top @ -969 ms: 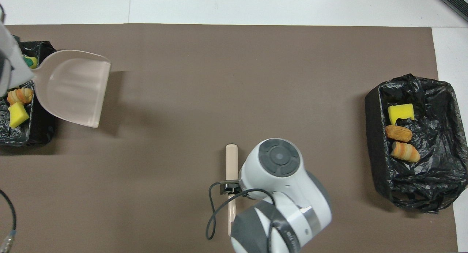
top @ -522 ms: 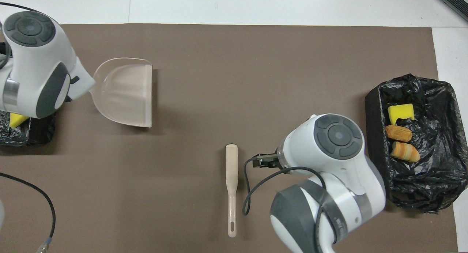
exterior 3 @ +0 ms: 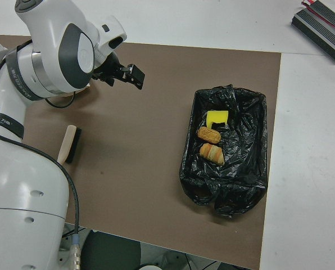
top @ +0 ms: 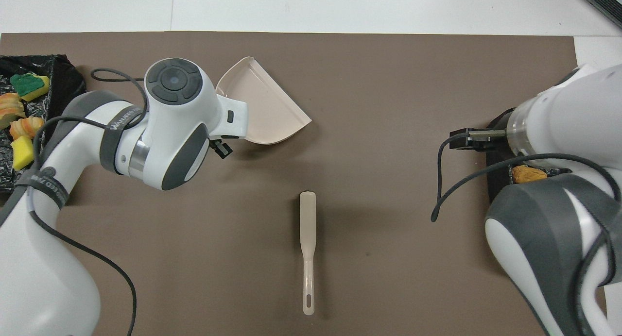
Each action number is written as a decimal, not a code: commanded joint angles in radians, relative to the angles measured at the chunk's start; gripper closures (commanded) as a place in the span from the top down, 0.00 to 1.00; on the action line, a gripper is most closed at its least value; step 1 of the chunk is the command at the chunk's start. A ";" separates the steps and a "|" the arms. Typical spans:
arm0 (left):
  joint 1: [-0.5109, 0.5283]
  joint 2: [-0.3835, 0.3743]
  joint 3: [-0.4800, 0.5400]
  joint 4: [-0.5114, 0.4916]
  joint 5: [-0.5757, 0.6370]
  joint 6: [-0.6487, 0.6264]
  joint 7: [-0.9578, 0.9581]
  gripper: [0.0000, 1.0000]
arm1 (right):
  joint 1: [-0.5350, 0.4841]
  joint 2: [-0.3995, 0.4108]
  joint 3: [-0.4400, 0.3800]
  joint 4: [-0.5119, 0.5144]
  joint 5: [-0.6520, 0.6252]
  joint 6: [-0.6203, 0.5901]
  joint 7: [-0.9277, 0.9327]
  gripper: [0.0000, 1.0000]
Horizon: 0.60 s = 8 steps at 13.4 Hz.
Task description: Sweep and dump trash in bin
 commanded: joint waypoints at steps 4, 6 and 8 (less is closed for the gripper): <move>-0.100 0.065 0.020 0.090 -0.128 0.042 -0.430 0.00 | -0.016 -0.037 -0.061 0.104 -0.004 -0.116 -0.021 1.00; -0.158 0.085 0.023 0.134 -0.160 0.031 -0.509 0.00 | -0.014 -0.086 -0.114 0.107 0.006 -0.132 -0.042 1.00; -0.163 0.148 0.022 0.234 -0.162 0.007 -0.711 0.00 | -0.025 -0.094 -0.136 0.107 0.003 -0.174 -0.112 1.00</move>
